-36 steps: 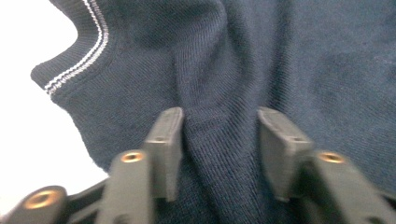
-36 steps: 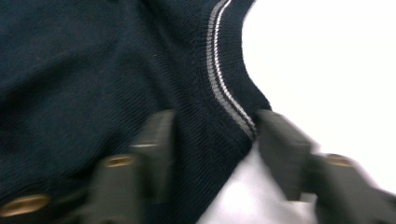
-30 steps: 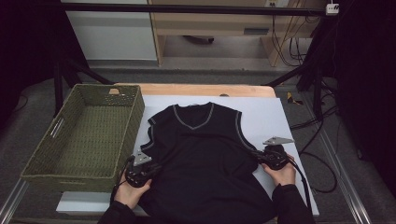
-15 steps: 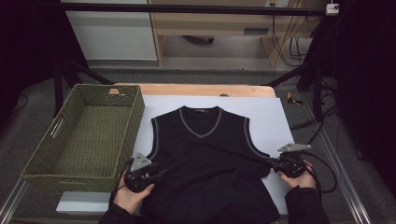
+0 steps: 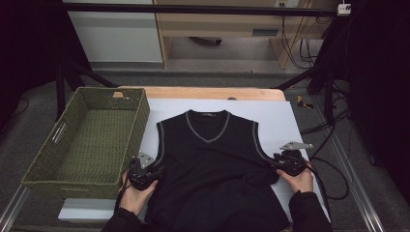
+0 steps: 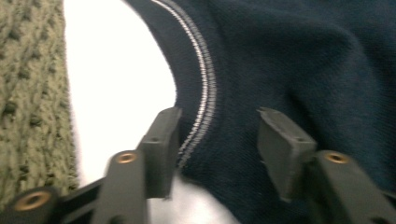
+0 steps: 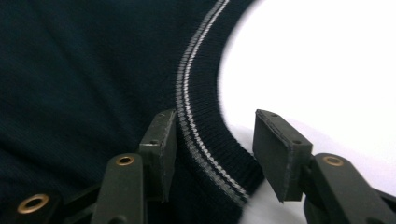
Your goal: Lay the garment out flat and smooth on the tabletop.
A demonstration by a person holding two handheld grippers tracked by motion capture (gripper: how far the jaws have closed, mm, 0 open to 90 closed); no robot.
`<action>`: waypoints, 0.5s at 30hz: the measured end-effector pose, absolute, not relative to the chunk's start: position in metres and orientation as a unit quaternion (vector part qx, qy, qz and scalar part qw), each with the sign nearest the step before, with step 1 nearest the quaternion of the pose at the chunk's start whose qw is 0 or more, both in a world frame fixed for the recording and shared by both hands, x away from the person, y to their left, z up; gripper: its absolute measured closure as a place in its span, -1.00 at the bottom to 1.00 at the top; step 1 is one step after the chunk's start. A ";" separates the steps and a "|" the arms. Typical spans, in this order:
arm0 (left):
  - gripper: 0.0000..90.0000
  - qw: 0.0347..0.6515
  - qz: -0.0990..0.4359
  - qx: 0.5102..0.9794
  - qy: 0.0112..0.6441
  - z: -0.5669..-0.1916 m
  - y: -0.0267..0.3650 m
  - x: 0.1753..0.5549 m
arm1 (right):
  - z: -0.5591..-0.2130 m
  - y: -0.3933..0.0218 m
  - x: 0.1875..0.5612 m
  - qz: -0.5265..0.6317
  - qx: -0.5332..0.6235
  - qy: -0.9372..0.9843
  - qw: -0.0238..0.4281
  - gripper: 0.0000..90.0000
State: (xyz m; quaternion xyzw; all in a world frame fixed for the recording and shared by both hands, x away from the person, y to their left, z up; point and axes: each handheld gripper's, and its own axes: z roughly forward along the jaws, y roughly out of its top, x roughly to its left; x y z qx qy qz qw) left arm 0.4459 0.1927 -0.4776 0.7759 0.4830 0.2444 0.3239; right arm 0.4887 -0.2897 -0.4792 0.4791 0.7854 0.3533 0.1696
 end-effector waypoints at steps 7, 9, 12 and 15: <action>0.85 0.286 0.277 0.794 0.459 -0.475 0.187 0.443 | -0.477 -0.291 0.491 0.369 0.488 0.782 0.122 0.51; 0.89 0.277 0.281 0.798 0.455 -0.473 0.185 0.443 | -0.477 -0.292 0.492 0.371 0.492 0.779 0.117 0.48; 0.92 0.280 0.287 0.795 0.456 -0.469 0.186 0.443 | -0.477 -0.292 0.494 0.370 0.491 0.775 0.146 0.30; 0.93 0.289 0.310 0.781 0.459 -0.459 0.188 0.439 | -0.478 -0.292 0.496 0.370 0.491 0.777 0.133 0.44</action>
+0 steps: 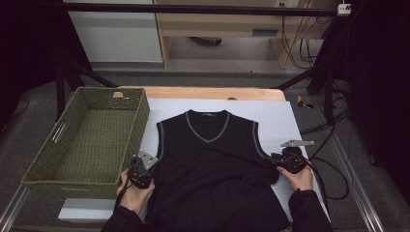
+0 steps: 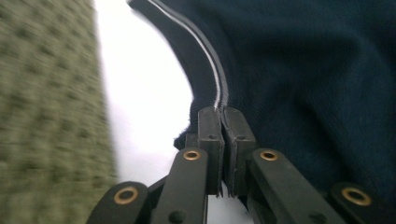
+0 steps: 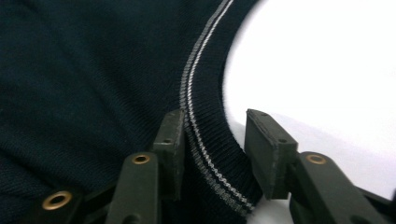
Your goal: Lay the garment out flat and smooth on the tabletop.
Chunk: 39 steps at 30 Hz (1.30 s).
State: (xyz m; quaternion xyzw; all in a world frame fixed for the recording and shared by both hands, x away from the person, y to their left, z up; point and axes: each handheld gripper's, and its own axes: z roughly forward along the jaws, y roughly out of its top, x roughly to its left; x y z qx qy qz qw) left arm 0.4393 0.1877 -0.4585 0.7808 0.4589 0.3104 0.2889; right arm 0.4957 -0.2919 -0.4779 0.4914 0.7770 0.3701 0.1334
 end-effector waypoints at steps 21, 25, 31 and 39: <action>0.17 0.375 0.260 0.769 0.448 -0.446 0.182 0.466 | -0.454 -0.302 0.477 0.371 0.469 0.783 0.170 0.02; -0.40 0.419 0.225 0.742 0.473 -0.442 0.179 0.503 | -0.453 -0.293 0.503 0.409 0.456 0.767 0.190 -0.09; -0.63 0.422 0.194 0.722 0.514 -0.463 0.182 0.555 | -0.464 -0.286 0.546 0.407 0.467 0.759 0.202 -0.20; -0.53 0.374 0.239 0.737 0.510 -0.477 0.183 0.593 | -0.485 -0.280 0.585 0.376 0.490 0.757 0.210 -0.37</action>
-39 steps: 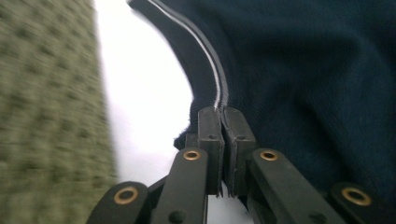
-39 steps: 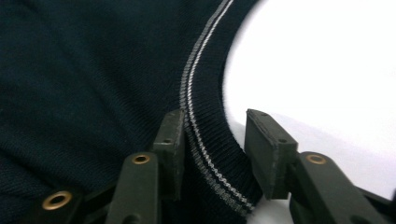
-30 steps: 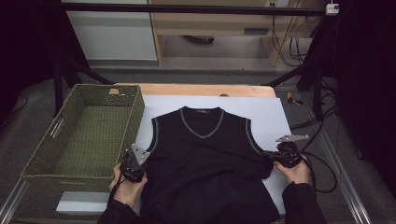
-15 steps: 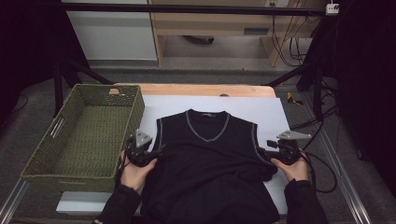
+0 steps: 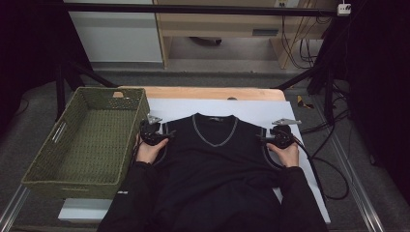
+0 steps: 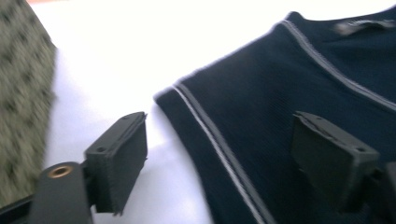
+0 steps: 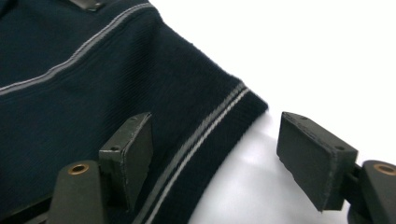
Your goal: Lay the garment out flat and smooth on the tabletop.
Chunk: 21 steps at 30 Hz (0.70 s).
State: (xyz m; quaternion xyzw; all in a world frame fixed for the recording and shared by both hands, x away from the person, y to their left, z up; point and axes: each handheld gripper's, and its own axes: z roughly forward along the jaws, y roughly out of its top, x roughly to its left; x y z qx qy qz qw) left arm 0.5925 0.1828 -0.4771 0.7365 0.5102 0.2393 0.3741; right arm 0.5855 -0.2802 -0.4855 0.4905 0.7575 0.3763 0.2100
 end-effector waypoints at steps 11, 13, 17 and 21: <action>0.00 0.358 0.230 0.758 0.495 -0.484 0.181 0.617 | -0.485 -0.274 0.606 0.365 0.498 0.758 0.210 -0.04; 0.13 0.359 0.228 0.761 0.490 -0.483 0.180 0.615 | -0.485 -0.272 0.605 0.365 0.500 0.756 0.213 0.04; 0.16 0.362 0.228 0.757 0.495 -0.484 0.178 0.613 | -0.485 -0.272 0.603 0.366 0.501 0.756 0.208 0.02; 0.28 0.367 0.217 0.753 0.501 -0.483 0.179 0.613 | -0.485 -0.270 0.601 0.364 0.504 0.754 0.213 0.04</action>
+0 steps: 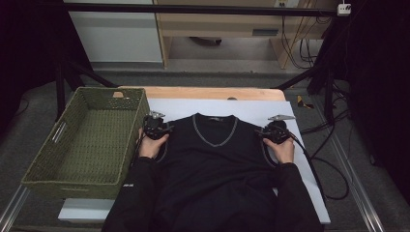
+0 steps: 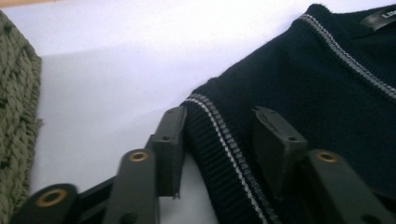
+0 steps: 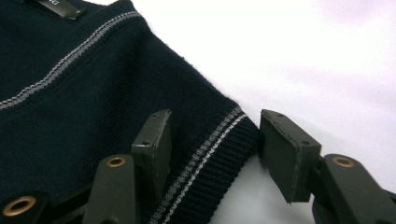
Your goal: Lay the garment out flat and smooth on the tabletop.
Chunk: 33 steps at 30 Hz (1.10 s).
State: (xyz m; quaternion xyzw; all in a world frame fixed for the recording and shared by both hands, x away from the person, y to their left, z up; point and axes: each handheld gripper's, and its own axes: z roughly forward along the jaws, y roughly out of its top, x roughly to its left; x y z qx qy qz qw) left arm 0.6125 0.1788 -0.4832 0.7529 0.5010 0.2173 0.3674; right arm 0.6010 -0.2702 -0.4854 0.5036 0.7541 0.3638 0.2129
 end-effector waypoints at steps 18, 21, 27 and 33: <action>0.80 0.444 0.265 0.725 0.454 -0.431 0.179 0.589 | -0.452 -0.269 0.584 0.425 0.464 0.744 0.224 0.77; 0.80 0.451 0.295 0.716 0.444 -0.403 0.179 0.589 | -0.425 -0.265 0.582 0.442 0.449 0.738 0.241 0.77; 0.80 0.433 0.353 0.698 0.447 -0.355 0.184 0.629 | -0.374 -0.244 0.621 0.453 0.436 0.719 0.296 0.76; 0.11 0.449 0.333 0.693 0.456 -0.360 0.175 0.652 | -0.379 -0.221 0.653 0.426 0.439 0.717 0.335 0.12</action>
